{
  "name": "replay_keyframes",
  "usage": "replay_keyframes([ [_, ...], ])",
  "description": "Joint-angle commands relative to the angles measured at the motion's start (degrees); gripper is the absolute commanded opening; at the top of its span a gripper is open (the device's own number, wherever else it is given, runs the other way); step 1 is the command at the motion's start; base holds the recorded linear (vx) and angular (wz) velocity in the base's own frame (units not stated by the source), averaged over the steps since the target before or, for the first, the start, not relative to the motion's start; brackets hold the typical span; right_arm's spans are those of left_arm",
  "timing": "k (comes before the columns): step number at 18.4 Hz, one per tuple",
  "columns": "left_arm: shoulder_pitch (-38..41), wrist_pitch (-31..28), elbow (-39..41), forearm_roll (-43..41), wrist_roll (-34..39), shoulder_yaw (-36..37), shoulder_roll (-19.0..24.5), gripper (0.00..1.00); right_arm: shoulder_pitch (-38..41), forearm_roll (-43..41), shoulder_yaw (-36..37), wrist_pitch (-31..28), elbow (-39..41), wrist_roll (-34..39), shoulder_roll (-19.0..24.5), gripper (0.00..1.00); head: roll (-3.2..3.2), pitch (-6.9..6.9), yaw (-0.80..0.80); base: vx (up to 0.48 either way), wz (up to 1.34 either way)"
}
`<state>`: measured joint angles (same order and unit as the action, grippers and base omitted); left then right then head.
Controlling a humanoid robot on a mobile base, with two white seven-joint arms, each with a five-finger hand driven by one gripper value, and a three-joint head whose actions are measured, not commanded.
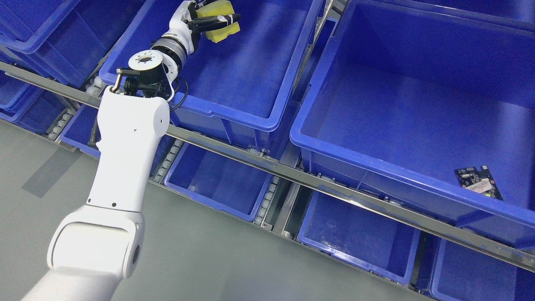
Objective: Move yellow foam block to right shelf middle
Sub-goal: 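Extend the left hand over the middle-shelf blue bin, then open the left hand to drop the cube into the bin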
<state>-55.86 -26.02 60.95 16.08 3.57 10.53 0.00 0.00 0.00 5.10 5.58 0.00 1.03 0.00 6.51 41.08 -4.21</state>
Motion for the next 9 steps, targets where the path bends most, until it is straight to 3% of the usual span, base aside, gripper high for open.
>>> replay_keyframes([
  [1,0.4,3.8,-0.2,-0.5,3.4,1.1,1.0,0.29,-0.2,0.0,0.0,0.0,1.0,0.0,-1.0,1.00,0.00,0.00,0.00,0.000,0.00],
  [2,0.5,4.8,-0.3,-0.4,5.0,1.2,1.0,0.20,-0.1,0.0,0.0,0.0,1.0,0.0,-1.0,1.00,0.00,0.00,0.00,0.000,0.00],
  [3,0.5,5.1,-0.4,-0.3,5.5,1.2,1.0,0.18,-0.1,0.0,0.0,0.0,1.0,0.0,-1.0,1.00,0.00,0.00,0.00,0.000,0.00],
  [4,0.6,5.0,-0.5,-0.3,5.6,1.3,1.0,0.19,-0.1,0.0,0.0,0.0,1.0,0.0,-1.0,1.00,0.00,0.00,0.00,0.000,0.00],
  [5,0.6,4.8,-0.5,-0.2,5.5,1.5,1.0,0.26,-0.1,0.0,0.0,0.0,1.0,0.0,-1.0,1.00,0.00,0.00,0.00,0.000,0.00],
  [6,0.6,4.3,-0.5,0.2,5.0,1.9,1.0,0.44,-0.1,0.0,0.0,0.0,1.0,0.0,-1.0,1.00,0.00,0.00,0.00,0.000,0.00],
  [7,0.4,1.7,-0.6,0.2,4.2,3.3,1.0,0.74,-0.1,0.0,0.0,0.0,1.0,0.0,-1.0,1.00,0.00,0.00,0.00,0.000,0.00],
  [8,0.3,-1.0,-0.6,0.0,3.0,5.8,1.0,0.96,-0.2,0.0,0.0,0.0,1.0,0.0,-1.0,1.00,0.00,0.00,0.00,0.000,0.00],
  [9,0.3,-2.0,-0.5,-0.1,2.7,7.2,1.0,1.00,-0.1,0.0,0.0,0.0,1.0,0.0,-1.0,1.00,0.00,0.00,0.00,0.000,0.00],
])
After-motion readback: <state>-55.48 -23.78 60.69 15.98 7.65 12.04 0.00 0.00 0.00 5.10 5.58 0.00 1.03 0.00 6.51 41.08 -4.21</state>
